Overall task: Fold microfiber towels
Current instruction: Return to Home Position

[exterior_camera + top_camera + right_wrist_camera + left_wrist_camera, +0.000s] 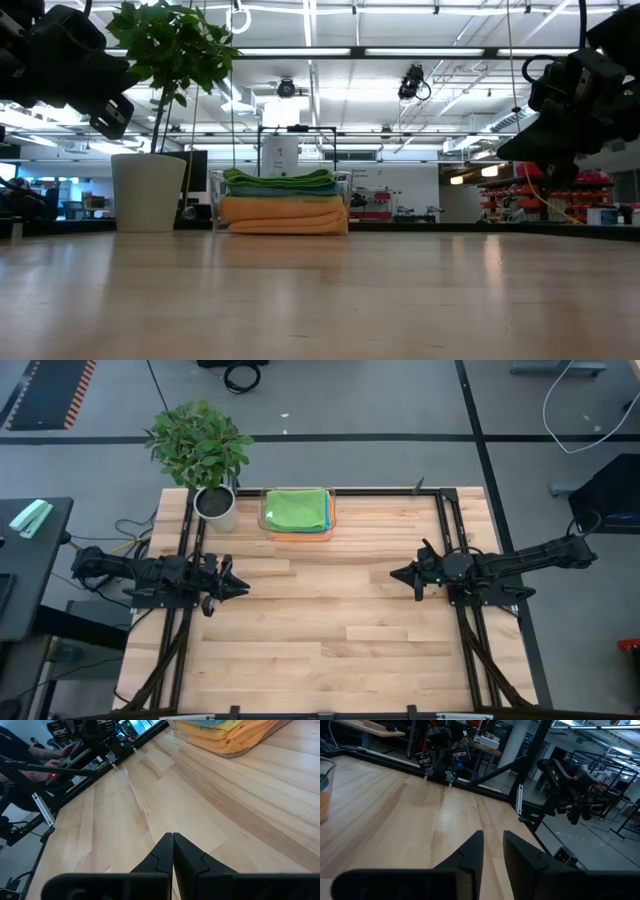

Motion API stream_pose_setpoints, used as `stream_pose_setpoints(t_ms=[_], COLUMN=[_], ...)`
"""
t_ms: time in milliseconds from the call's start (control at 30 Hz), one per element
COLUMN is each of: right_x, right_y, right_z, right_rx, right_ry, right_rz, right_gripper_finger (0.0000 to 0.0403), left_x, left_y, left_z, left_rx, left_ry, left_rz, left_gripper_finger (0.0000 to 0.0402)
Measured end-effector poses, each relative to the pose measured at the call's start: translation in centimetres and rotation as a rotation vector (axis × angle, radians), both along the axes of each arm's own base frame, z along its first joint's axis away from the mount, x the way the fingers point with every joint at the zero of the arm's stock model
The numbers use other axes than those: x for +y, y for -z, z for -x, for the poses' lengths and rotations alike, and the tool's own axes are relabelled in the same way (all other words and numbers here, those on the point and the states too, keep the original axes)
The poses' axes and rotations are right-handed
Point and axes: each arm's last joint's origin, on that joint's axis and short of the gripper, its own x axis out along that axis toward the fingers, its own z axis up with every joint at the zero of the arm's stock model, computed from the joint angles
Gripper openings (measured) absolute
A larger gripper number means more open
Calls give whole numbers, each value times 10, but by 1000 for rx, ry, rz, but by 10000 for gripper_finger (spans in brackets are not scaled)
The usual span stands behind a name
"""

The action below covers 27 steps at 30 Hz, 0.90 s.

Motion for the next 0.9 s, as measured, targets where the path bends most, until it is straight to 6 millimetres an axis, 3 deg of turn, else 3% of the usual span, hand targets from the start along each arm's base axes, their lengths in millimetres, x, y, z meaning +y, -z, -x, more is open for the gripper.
stream_pose_setpoints(t_ms=[900], right_x=[0], right_y=[0], right_z=[0], right_rx=[0], right_ry=[0], right_rz=[0], right_gripper_finger=[17], left_x=[0], left_y=[0], left_z=[0], left_rx=[0], left_ry=[0], left_rz=[0], left_gripper_finger=[74])
